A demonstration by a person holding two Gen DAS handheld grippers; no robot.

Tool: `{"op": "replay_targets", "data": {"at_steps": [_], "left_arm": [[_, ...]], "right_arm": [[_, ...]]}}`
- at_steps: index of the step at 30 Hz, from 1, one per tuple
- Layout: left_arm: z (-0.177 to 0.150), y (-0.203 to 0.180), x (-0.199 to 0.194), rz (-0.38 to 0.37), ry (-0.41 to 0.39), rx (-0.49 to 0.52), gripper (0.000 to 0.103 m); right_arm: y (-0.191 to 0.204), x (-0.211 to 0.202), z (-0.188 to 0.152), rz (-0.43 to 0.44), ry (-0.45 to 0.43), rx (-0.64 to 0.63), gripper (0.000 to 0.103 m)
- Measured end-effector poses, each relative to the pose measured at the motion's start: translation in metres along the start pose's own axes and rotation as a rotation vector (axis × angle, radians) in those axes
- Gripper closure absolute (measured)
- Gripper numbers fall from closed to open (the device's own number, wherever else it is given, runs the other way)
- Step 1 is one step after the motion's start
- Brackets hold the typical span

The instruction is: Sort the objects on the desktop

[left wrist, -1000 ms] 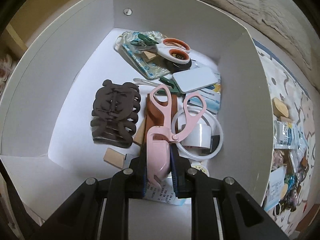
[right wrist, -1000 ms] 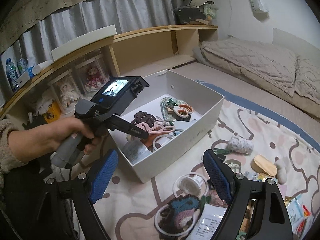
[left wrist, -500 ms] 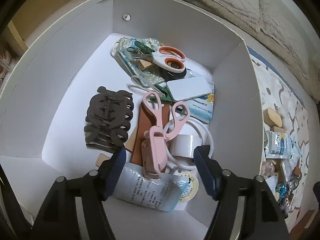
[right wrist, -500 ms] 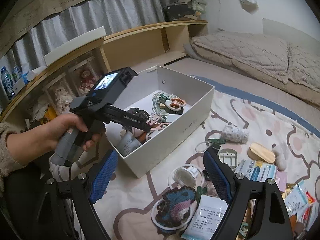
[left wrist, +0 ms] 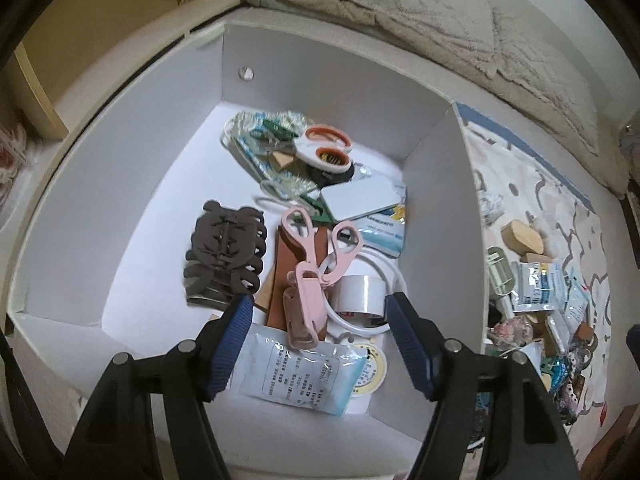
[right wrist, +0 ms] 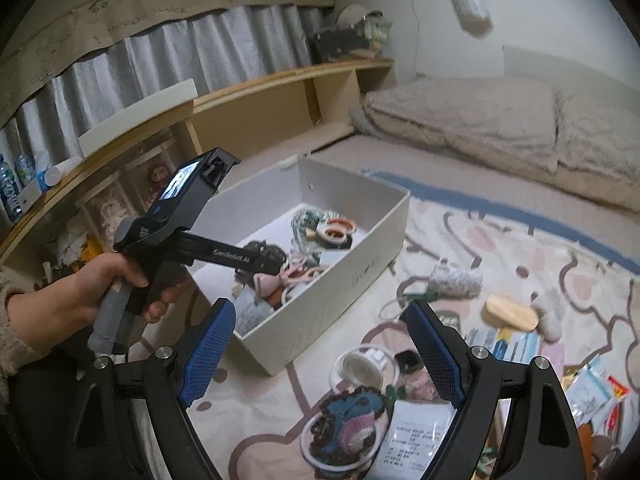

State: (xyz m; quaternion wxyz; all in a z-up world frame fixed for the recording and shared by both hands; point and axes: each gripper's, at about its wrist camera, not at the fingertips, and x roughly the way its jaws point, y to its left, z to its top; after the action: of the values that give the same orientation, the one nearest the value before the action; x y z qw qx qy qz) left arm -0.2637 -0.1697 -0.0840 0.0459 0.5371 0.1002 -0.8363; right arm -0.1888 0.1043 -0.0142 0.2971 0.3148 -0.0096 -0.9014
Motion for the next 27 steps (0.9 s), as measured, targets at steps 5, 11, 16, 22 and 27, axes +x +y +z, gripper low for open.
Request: {"op": "replay_targets", "data": {"at_steps": [5, 11, 16, 22, 27], "left_arm": [[-0.003, -0.003, -0.021, 0.016, -0.052, 0.031, 0.033], [-0.011, -0.007, -0.047, 0.034, -0.122, 0.075, 0.033], [-0.019, -0.011, -0.073, 0.018, -0.179, 0.094, 0.033], [-0.033, -0.019, -0.109, 0.036, -0.274, 0.142, 0.030], [-0.050, -0.026, -0.136, 0.021, -0.329, 0.168, 0.028]], "right_arm": [[0.006, -0.009, 0.007, -0.008, -0.036, 0.009, 0.016], [0.011, -0.018, 0.012, -0.017, -0.064, 0.031, 0.010], [0.017, -0.026, 0.014, -0.029, -0.082, 0.036, 0.009], [0.027, -0.042, 0.016, -0.043, -0.112, 0.026, 0.009], [0.035, -0.052, 0.015, -0.058, -0.121, 0.014, 0.009]]}}
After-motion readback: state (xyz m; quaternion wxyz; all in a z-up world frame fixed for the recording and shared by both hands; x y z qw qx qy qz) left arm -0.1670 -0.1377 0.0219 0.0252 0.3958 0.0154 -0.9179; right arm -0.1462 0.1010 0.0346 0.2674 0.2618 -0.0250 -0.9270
